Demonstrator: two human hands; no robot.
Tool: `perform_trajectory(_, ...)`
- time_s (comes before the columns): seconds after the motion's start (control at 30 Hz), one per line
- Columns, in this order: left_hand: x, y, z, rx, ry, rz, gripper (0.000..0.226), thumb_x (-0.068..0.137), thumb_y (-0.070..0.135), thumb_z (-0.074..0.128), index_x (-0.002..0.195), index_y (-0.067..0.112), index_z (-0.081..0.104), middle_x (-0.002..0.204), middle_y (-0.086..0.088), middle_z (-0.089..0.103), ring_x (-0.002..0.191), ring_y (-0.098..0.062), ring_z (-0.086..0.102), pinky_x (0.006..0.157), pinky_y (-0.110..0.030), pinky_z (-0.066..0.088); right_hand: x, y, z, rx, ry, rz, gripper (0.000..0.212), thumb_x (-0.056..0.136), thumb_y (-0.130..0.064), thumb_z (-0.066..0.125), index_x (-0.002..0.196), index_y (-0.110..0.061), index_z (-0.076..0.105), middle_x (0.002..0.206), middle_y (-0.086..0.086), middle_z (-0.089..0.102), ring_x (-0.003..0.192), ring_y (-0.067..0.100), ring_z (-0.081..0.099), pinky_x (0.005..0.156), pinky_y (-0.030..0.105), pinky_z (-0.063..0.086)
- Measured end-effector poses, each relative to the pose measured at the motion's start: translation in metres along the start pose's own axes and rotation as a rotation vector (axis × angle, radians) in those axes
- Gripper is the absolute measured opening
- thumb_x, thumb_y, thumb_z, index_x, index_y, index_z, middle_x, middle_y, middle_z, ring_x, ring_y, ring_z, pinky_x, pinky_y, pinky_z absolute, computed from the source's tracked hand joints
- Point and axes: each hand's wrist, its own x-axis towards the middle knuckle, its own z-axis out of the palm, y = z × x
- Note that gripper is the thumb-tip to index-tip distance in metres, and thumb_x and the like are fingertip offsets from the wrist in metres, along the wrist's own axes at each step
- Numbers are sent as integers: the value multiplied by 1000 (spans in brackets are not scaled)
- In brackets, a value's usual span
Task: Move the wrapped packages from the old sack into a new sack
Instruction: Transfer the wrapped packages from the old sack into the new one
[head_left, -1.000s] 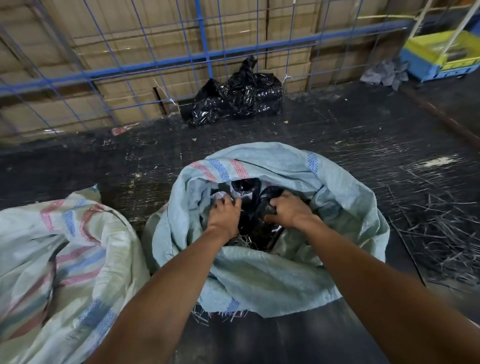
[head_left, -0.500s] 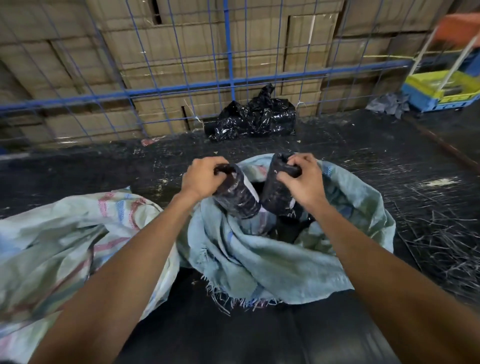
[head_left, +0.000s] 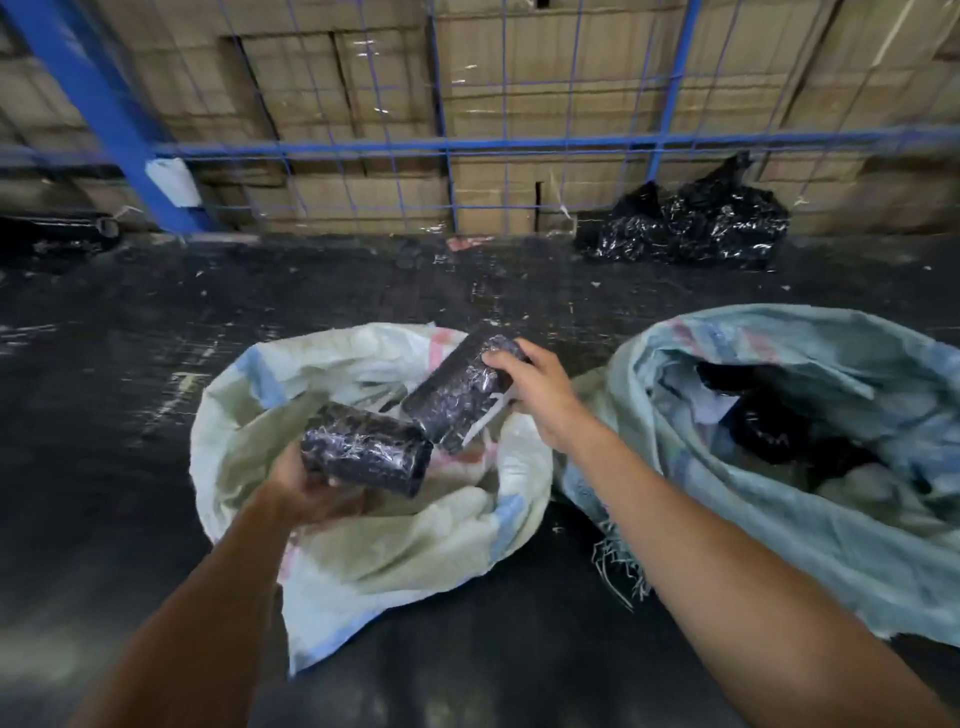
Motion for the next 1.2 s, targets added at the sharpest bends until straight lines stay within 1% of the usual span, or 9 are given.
perform_trajectory(0.07,-1,6,-19,85,-11,-73,35,99,34,51,107,3,65,109,-24,69,96,-40,66,74,-64,57,6,16,27,109,10,108,17,87,-32,73,102,-34,65,89,-16,72,79,6,70,77,32,57)
perform_trajectory(0.2,10,15,-36,270,70,-15,23,101,4,36,85,0,52,58,-16,63,44,-28,61,26,-33,45,25,53,70,196,-171,421,61,86,-47,71,139,-28,48,139,-5,53,94,25,73,92,48,56)
perform_trajectory(0.4,50,11,-24,470,-81,239,16,98,23,56,114,23,60,100,-9,69,86,-26,66,71,-37,60,37,98,69,-208,34,510,51,99,-44,45,147,-29,37,144,1,47,123,30,52,99,47,49)
perform_trajectory(0.53,83,-15,-5,1045,-288,538,93,81,24,79,154,38,23,141,-13,55,127,-30,54,108,-43,43,29,102,41,-994,-163,439,43,100,-33,42,133,-8,54,134,13,57,118,30,56,99,37,46)
perform_trajectory(0.6,95,-32,8,1140,-276,549,111,76,29,83,158,38,8,153,-11,40,138,-29,42,116,-47,34,28,102,30,-1098,-260,422,43,100,-34,46,131,-6,54,133,13,55,118,30,54,99,36,45)
perform_trajectory(0.8,79,-58,55,1528,90,633,113,76,52,76,157,38,-1,141,-25,41,133,-41,40,109,-51,31,23,130,14,-967,-126,297,37,95,-38,56,119,-10,57,127,12,56,112,28,56,96,39,47)
perform_trajectory(0.93,74,-44,53,1803,40,551,107,72,67,72,153,51,4,146,-21,42,140,-40,31,114,-54,20,20,122,12,-819,-153,268,50,102,-29,48,150,-18,38,153,7,40,137,28,41,110,33,33)
perform_trajectory(1.07,66,-46,51,1915,-41,552,97,84,48,71,156,47,6,153,-14,40,140,-40,33,113,-55,26,27,98,8,-883,-284,254,56,99,-12,42,154,-19,30,157,8,34,141,28,35,112,31,31)
perform_trajectory(1.2,36,-49,103,1667,86,961,34,92,30,59,125,27,65,123,-9,67,114,-32,62,97,-44,49,22,64,-16,-613,-322,178,35,93,-4,49,125,-13,63,128,6,62,119,23,59,104,37,48)
